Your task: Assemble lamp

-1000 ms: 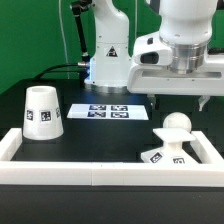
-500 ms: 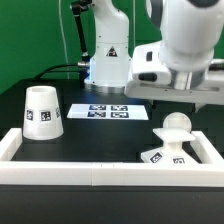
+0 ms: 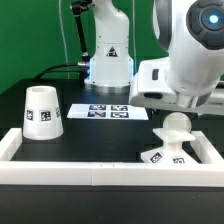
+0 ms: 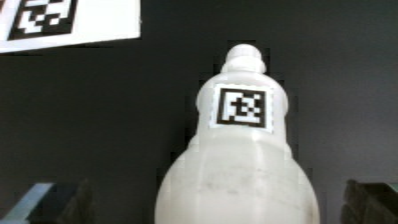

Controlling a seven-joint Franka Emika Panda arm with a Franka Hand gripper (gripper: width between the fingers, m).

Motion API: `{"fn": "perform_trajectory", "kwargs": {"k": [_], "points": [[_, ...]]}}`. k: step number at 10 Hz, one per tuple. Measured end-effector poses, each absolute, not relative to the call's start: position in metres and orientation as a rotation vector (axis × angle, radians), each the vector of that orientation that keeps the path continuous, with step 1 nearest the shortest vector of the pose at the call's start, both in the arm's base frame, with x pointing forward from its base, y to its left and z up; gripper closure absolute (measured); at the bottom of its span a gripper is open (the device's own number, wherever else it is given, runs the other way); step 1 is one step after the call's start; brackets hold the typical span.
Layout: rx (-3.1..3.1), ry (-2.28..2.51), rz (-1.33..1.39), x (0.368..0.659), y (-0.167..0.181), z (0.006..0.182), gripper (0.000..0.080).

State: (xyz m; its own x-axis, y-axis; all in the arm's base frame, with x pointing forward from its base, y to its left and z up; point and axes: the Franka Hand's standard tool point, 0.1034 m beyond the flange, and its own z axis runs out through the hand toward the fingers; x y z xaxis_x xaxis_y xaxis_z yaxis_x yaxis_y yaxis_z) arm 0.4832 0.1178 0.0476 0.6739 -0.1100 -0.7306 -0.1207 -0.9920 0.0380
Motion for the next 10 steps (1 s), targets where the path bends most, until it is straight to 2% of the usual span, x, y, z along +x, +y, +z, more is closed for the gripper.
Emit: {"fn": "perform_trajectory", "kwargs": {"k": [6, 10], "points": [[-2.884, 0.193, 1.218, 0.47, 0.124, 0.025, 0.01], [-2.894, 0.188, 1.203, 0.466, 0.125, 0.016, 0.01]]}}
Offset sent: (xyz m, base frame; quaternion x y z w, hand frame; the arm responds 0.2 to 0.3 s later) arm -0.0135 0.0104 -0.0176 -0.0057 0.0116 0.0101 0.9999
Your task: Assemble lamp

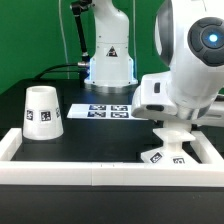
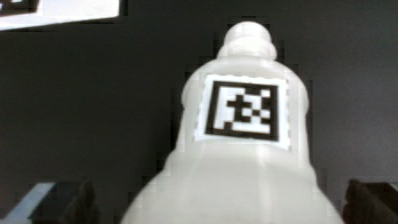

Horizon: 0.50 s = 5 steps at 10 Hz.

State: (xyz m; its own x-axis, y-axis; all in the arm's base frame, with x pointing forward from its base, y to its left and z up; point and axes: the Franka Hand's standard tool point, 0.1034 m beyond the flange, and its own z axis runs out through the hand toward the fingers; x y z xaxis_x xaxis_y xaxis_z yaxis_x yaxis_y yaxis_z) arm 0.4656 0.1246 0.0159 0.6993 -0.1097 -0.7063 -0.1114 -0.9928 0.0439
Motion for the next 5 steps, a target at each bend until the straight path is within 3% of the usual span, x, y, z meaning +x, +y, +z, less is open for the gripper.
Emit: {"fn": "perform_trajectory", "kwargs": {"k": [4, 5], "points": [[-2.9, 0.191, 1.186, 0.464, 0.1249, 0.0089, 0.0113], [-2.899, 0.192, 1.186, 0.4641, 0.1246, 0.0089, 0.0226]]}}
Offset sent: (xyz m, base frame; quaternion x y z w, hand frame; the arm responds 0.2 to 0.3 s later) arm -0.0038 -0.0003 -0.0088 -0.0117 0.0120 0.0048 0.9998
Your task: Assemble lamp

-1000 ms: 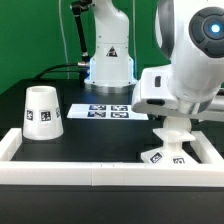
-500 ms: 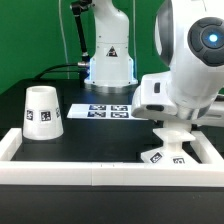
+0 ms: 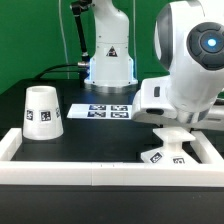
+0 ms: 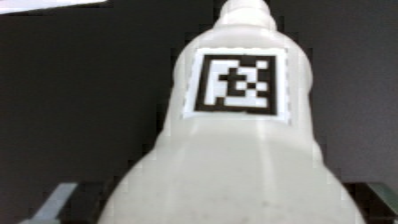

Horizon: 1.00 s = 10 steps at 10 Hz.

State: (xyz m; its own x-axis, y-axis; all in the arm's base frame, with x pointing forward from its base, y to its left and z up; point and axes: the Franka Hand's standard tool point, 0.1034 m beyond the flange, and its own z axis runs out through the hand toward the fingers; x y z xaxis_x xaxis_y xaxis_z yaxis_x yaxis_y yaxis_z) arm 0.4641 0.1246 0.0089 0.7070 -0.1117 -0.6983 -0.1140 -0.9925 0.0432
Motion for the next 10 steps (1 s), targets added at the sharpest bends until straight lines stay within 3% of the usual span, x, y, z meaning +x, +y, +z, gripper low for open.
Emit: {"fn": "perform_trajectory", "kwargs": {"k": [4, 9, 10], "points": [[-2.884, 0.121, 1.175, 0.468, 0.114, 0.019, 0.0226], [-2.803, -0.091, 1.152, 0.511, 0.078, 0.112, 0.0225], [-2.821, -0.102, 1.102, 0.52, 0.079, 0.117, 0.0225]]}}
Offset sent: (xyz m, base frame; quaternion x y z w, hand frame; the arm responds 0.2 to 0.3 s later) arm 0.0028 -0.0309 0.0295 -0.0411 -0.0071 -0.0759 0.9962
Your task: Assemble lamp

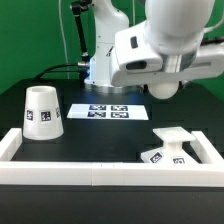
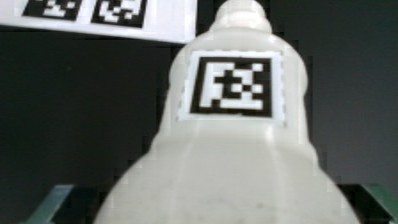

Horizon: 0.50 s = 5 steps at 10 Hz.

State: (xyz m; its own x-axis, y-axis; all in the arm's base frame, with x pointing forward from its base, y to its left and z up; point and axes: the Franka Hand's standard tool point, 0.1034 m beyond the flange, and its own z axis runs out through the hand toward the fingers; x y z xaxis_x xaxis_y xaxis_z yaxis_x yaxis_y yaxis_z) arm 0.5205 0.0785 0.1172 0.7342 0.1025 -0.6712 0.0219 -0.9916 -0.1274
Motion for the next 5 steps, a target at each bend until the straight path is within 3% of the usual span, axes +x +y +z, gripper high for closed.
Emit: {"fn": "perform_trajectory", "kwargs": {"k": [2, 3, 5], "points": [[-2.841, -0.096, 1.049, 0.525, 0.079, 0.113, 0.0225], [-2.906, -0.084, 0.861, 0.538, 0.078, 0.112, 0.0225], [-2.943, -0.158, 0.649, 0.549, 0.07, 0.126, 0.0223]]}}
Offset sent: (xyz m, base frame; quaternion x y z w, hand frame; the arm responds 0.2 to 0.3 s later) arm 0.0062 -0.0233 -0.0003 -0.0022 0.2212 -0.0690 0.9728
